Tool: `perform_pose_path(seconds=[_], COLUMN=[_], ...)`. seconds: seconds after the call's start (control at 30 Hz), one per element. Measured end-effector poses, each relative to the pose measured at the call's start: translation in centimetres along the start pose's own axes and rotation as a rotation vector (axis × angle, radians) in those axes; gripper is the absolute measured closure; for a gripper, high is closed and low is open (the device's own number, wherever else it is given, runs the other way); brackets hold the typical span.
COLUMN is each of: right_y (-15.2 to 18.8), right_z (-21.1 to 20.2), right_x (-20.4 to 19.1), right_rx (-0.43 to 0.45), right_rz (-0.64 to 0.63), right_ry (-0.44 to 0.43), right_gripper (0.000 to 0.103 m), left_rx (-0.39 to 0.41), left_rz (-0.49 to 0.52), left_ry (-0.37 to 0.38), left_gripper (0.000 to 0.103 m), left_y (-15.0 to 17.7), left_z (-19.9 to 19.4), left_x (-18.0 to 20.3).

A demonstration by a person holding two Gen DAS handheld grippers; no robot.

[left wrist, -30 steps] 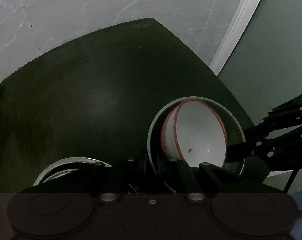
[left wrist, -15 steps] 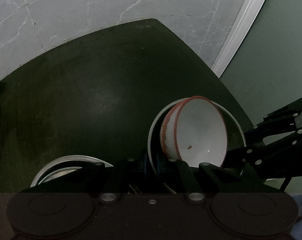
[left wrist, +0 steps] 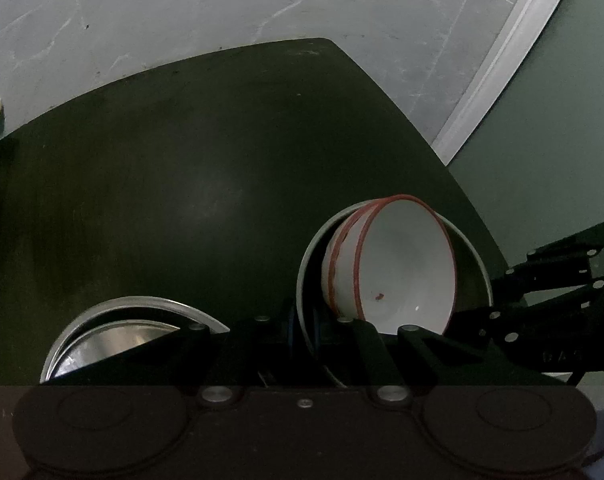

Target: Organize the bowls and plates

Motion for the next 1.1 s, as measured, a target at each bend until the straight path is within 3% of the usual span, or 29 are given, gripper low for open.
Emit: perform_pose_path(seconds=[0.67, 1.1], right_y=[-0.5, -0.9], right_z=[-0.1, -1.4], right_x=[1.0, 1.4], right_rx=[0.012, 0.044], right_rz=[0.04, 0.048], right_ry=[-0.001, -0.01], right_gripper=[0.08, 0.081], left_rx=[0.036, 0.084], left_rz=[-0.184, -0.224], left_ry=[0.006, 0.001], left_gripper=[0.098, 0.098], left_y=[0.9, 0.0], left_z=[-0.3, -1.1], left_x=[-0.6, -0.2])
Point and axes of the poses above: each gripper's, at about its wrist camera, not at the fingertips, and z roughly the way its jaws point, x to its right, y to its underside, the point moved 3 cm from there along z, roughly the way its jaws point, and after that the axes turned 6 degrees about z, right-handed, at the moved point
